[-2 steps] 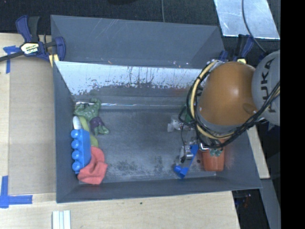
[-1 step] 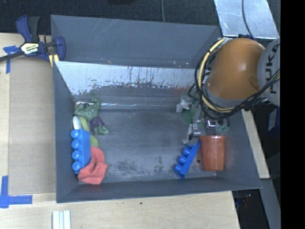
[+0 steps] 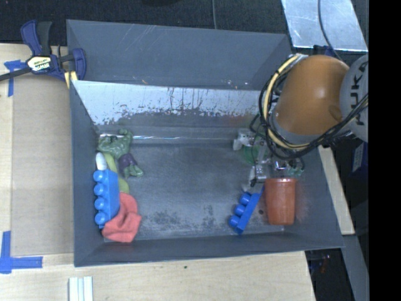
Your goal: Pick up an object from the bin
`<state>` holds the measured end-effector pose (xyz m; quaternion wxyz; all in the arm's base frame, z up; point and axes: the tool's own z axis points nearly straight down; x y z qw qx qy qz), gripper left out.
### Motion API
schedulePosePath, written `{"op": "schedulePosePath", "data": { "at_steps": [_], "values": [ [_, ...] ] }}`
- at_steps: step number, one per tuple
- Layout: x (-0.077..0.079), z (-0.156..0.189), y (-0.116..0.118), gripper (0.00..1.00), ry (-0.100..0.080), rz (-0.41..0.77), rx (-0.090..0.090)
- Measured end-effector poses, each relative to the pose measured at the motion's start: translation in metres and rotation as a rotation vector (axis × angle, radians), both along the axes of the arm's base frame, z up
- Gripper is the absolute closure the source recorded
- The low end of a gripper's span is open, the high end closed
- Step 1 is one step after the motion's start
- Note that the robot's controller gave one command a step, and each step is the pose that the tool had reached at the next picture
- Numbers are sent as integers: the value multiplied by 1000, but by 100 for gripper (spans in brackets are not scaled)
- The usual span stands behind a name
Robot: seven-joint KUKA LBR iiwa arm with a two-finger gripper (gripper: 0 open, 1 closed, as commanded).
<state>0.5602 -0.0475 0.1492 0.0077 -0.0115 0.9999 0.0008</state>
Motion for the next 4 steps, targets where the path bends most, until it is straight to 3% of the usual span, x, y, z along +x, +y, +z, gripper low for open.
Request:
{"op": "schedulePosePath", "data": {
  "at_steps": [1, 2, 3, 4],
  "values": [
    [-13, -32, -32, 0, -3, 39, -2],
    [-52, -60, -70, 0, -1, 18, 6],
    [-47, -78, -73, 100, -7, 140, 12],
    [-47, -78, -73, 100, -8, 139, 12]
  ]
}}
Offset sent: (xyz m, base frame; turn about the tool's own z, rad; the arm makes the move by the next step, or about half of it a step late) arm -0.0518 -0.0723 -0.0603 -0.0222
